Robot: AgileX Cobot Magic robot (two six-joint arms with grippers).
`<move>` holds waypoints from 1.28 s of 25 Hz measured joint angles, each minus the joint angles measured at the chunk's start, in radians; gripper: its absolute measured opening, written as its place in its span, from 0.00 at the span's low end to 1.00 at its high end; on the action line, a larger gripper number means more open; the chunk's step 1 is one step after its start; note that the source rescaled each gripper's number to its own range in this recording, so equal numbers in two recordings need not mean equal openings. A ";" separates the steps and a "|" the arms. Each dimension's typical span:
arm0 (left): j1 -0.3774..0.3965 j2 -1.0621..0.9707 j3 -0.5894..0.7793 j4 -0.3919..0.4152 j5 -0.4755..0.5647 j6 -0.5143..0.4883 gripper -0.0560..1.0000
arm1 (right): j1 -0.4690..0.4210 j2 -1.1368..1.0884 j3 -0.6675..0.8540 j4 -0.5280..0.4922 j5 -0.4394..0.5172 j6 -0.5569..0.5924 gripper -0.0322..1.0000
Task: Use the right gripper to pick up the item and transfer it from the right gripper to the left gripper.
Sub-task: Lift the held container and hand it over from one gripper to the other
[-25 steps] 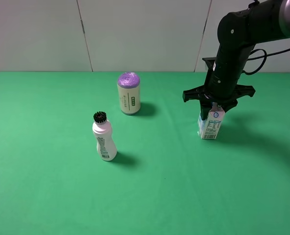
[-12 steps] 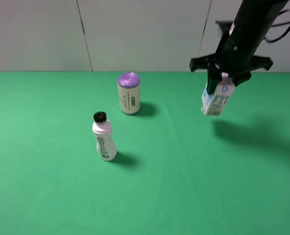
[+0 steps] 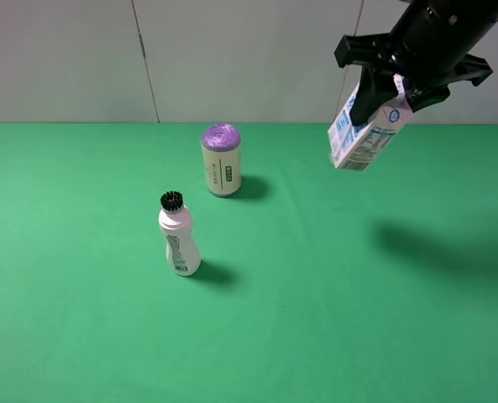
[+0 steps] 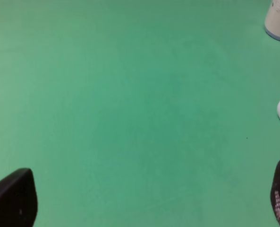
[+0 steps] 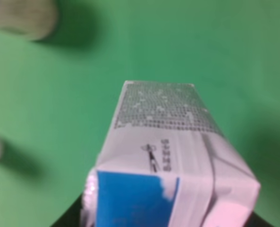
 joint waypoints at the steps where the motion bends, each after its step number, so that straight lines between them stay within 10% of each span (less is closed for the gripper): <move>1: 0.000 0.000 0.000 0.000 0.000 0.000 0.98 | 0.000 -0.006 0.000 0.027 0.004 -0.024 0.05; 18: 0.000 0.195 -0.009 -0.096 -0.038 0.011 0.98 | 0.000 -0.010 0.000 0.384 0.048 -0.607 0.05; 32: 0.000 0.659 -0.013 -0.770 -0.339 0.567 0.96 | 0.000 -0.010 0.000 0.488 0.049 -0.775 0.05</move>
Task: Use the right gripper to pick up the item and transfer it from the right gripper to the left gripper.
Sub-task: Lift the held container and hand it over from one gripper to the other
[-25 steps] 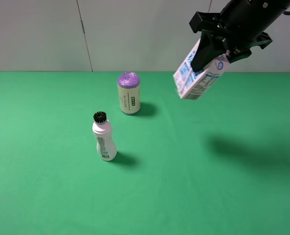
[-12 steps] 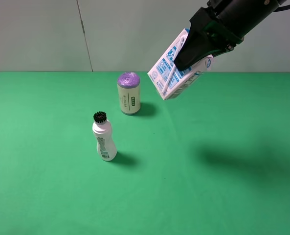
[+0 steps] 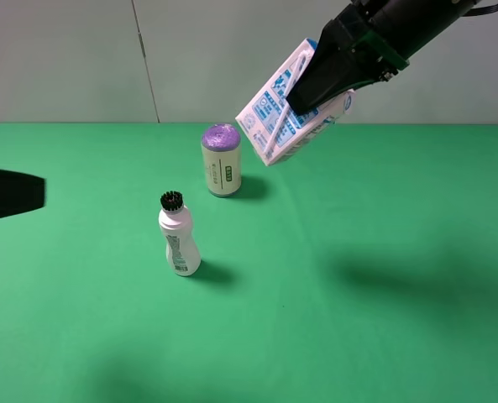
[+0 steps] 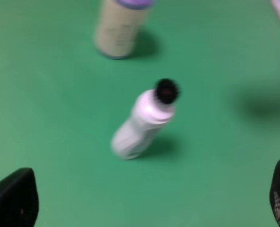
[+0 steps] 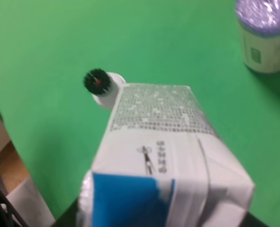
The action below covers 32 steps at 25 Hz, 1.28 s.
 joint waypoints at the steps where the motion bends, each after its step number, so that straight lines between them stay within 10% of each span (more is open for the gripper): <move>1: 0.000 0.036 0.000 -0.054 -0.002 0.053 0.96 | 0.000 0.000 0.000 0.006 0.002 -0.011 0.05; 12: 0.000 0.298 0.000 -0.489 0.091 0.642 0.95 | 0.000 0.000 0.000 0.123 0.051 -0.140 0.05; 32: 0.000 0.381 -0.028 -0.566 0.097 0.936 0.94 | 0.000 0.000 0.000 0.238 0.072 -0.357 0.05</move>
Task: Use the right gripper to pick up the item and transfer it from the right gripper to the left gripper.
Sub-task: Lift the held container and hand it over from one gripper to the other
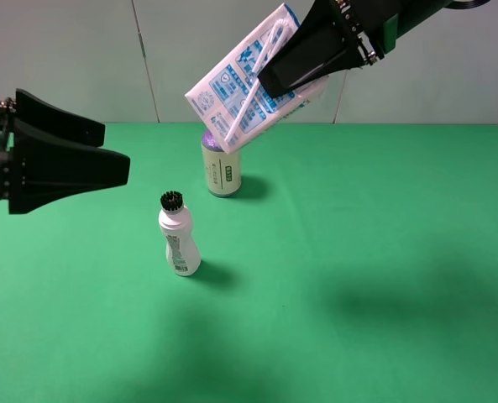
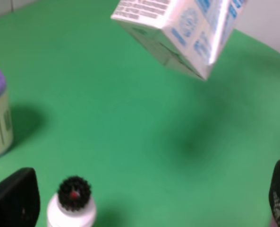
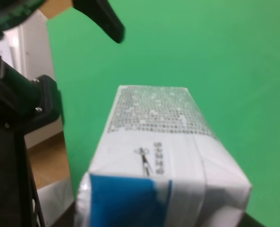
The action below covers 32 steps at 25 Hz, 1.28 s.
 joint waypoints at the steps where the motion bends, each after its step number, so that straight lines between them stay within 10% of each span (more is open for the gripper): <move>1: 0.000 0.000 0.000 -0.012 -0.007 0.011 0.93 | 0.000 0.000 0.000 0.006 0.000 -0.010 0.05; 32: -0.329 0.487 -0.374 -0.091 0.056 0.089 0.87 | 0.000 0.000 0.000 0.027 0.000 -0.075 0.05</move>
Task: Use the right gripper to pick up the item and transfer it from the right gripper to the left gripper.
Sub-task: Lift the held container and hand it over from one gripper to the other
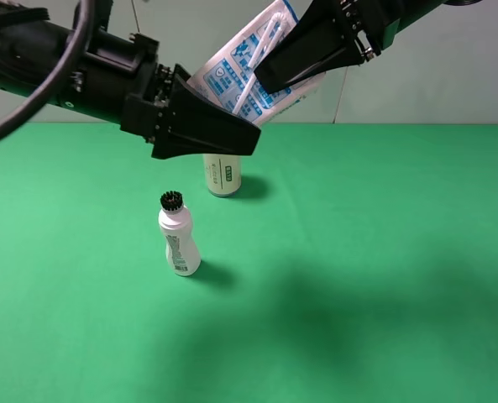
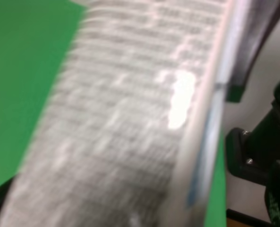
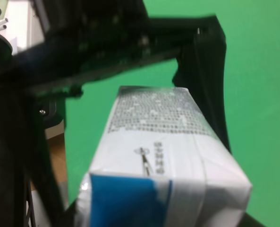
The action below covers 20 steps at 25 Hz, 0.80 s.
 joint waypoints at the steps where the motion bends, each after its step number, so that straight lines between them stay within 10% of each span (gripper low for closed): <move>1: -0.005 0.000 0.000 0.000 0.001 0.007 0.87 | 0.000 0.000 0.000 -0.001 0.000 0.000 0.05; 10: -0.008 0.000 -0.001 -0.035 0.005 0.025 0.79 | 0.000 0.000 0.000 -0.004 0.001 0.000 0.05; 17: -0.008 0.000 -0.001 -0.050 -0.037 0.028 0.30 | 0.000 -0.001 0.000 -0.005 0.016 -0.006 0.05; 20: -0.008 0.000 -0.001 -0.050 -0.034 0.028 0.29 | 0.000 -0.004 -0.001 -0.008 0.019 -0.011 0.05</move>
